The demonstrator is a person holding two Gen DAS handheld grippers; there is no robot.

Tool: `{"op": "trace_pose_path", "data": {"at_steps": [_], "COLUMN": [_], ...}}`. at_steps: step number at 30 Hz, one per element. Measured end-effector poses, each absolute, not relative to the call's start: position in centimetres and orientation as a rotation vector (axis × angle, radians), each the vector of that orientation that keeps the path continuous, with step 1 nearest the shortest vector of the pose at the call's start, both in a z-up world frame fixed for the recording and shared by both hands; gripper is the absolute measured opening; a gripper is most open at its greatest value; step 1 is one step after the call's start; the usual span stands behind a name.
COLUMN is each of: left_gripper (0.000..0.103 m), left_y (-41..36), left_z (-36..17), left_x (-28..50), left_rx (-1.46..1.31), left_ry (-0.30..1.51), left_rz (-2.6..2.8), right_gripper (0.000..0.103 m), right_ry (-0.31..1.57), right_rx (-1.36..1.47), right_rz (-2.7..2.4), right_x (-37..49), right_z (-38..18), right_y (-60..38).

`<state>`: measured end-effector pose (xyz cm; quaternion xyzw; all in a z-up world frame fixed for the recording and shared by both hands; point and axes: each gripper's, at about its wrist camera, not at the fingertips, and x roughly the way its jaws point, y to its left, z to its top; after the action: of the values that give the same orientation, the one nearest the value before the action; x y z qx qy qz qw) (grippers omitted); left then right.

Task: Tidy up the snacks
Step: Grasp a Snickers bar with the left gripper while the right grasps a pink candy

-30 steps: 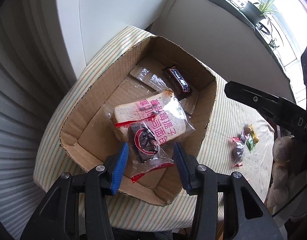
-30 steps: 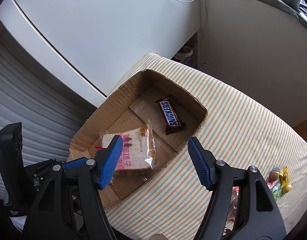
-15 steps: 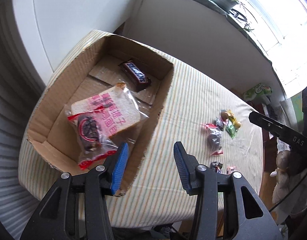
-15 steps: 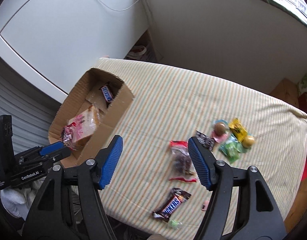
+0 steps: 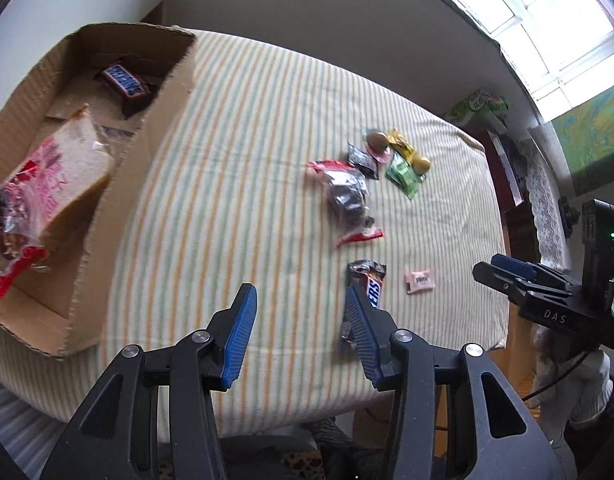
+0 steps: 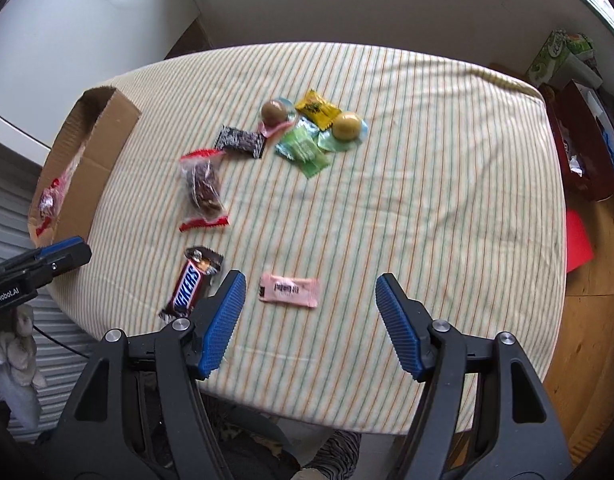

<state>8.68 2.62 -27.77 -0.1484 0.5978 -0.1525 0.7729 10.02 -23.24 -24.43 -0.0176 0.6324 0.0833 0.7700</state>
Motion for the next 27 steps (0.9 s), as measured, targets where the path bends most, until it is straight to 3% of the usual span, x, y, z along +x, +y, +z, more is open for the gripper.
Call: {"op": "trace_pose_path", "data": {"at_steps": [18,27], "left_gripper": [0.044,0.044], "left_y": [-3.8,-4.3], "left_z": [-32.0,-32.8], "left_x": [7.0,8.0], "left_rx": [-0.246,-0.234], "left_ry": [1.435,1.446], "left_rz": [-0.384,-0.370], "right_gripper": [0.070,0.060], "right_ry": [1.439,1.438], "right_rx": [-0.404,-0.552], "right_rz": [0.498,0.598], "right_x": [8.6,10.5], "right_z": [-29.8,-31.9], "right_y": [-20.0,-17.9]}}
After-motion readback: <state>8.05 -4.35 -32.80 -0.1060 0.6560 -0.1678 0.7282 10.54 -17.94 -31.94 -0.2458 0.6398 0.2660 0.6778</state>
